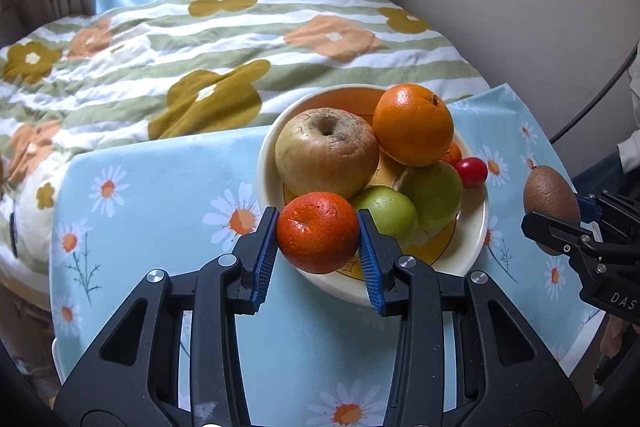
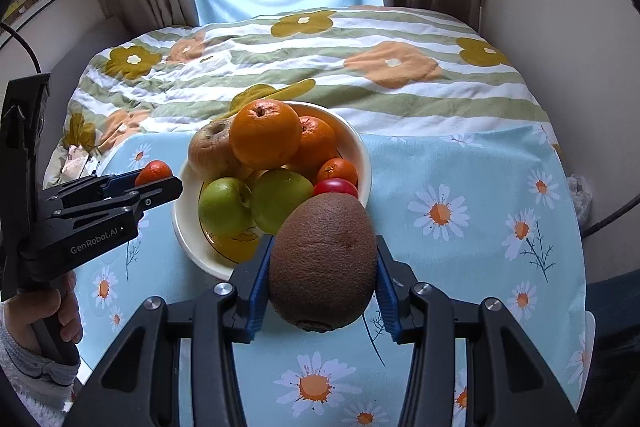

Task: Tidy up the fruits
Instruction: 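Carry the mandarin into the bowl and open the left tool while the right tool carries the kiwi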

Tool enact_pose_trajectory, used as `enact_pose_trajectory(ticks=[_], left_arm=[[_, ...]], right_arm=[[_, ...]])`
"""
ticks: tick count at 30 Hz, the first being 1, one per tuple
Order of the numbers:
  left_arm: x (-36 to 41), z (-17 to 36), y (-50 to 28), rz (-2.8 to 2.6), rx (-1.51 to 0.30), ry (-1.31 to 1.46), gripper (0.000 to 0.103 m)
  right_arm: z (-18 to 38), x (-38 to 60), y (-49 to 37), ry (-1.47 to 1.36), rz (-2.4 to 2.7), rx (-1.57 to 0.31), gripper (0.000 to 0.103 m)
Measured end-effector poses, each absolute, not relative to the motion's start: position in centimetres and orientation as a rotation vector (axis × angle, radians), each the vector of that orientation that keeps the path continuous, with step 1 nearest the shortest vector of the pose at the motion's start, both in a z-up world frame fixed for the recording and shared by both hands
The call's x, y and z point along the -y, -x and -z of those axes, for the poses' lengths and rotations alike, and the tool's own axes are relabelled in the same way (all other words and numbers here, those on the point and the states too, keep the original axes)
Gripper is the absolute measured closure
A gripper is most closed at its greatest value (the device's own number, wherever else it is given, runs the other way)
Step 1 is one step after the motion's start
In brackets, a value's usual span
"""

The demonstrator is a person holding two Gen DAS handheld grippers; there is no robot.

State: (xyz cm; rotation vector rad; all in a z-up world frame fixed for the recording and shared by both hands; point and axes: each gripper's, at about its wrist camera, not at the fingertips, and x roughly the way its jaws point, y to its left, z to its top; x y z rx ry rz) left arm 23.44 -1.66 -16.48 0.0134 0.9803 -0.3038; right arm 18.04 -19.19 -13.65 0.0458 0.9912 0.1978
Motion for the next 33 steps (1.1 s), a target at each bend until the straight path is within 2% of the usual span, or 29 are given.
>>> enact_pose_trajectory(ticks=[6,7,9,10,13,33], left_arm=[[1.5,17.5,-24.7,0.353,-0.990,-0.034,0.060],[1.4,17.6,-24.8,0.360,-0.992,-0.034,0.057],[1.4,17.4,-24.9,0.368,-0.989,-0.043,0.025],[1.2,17.1,-24.7,0.365,-0.973,-0.048,0.000],[0.8,15.9,-24.1,0.376,-0.922,-0.044,0.000],[-4.6,12.9,-18.0,0.123,-0.926,0.044,0.000]], right_arm=[[14.5,18.6,-17.8,-0.078,-0.141,-1.003,0.060],[14.5,18.6,-17.8,-0.083,-0.133,-1.003,0.060],[14.5,18.5,-17.6,-0.091,-0.118,-1.003,0.060],[14.5,18.5,-17.5,-0.097,-0.111,-1.003,0.060],[14.3,18.5,-17.3,-0.106,-0.100,-1.004,0.060],[14.1,14.9,-18.7,0.022,-0.310,-0.966,0.060]])
